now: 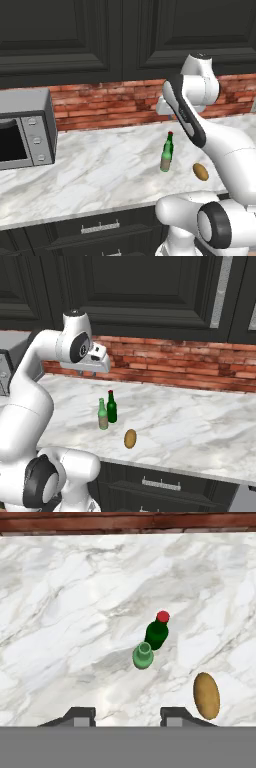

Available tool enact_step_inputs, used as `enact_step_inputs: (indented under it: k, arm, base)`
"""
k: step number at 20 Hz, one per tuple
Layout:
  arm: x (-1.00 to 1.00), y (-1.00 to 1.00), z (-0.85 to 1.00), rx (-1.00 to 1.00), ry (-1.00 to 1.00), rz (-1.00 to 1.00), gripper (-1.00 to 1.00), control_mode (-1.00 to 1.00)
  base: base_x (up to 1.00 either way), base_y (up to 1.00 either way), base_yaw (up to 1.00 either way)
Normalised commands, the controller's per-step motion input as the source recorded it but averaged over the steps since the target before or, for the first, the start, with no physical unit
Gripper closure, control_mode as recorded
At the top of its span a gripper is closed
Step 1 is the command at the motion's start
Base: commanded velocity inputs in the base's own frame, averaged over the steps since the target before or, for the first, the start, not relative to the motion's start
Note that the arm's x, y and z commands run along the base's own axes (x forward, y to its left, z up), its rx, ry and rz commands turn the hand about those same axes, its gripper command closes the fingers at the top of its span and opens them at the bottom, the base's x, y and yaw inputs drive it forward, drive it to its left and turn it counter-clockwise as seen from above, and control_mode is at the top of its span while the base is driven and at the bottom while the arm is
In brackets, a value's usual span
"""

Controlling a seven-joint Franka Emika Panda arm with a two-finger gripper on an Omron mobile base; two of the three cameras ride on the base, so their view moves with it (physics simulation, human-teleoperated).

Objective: Place the beers on the top shelf of the fridge to keep them out of children's reach, and place the potato on lower shelves for easy access.

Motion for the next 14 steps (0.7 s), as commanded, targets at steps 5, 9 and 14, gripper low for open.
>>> enact_step_inputs:
  k: [5, 9, 14]
  arm:
    - [-0.2, -0.01, -0.09, 0.01, -0.14, 0.0, -1.0, -1.0]
    - [-0.4, -0.05, -0.3, 0.01, -0.31, 0.0, -1.0, -1.0]
    - [-0.23, 0.0, -0.34, 0.0, -0.27, 0.0, -1.0, -1.0]
  base:
    - [0.0, 0.0, 0.0]
    - [0.0, 0.0, 0.0]
    - [0.0, 0.0, 0.0]
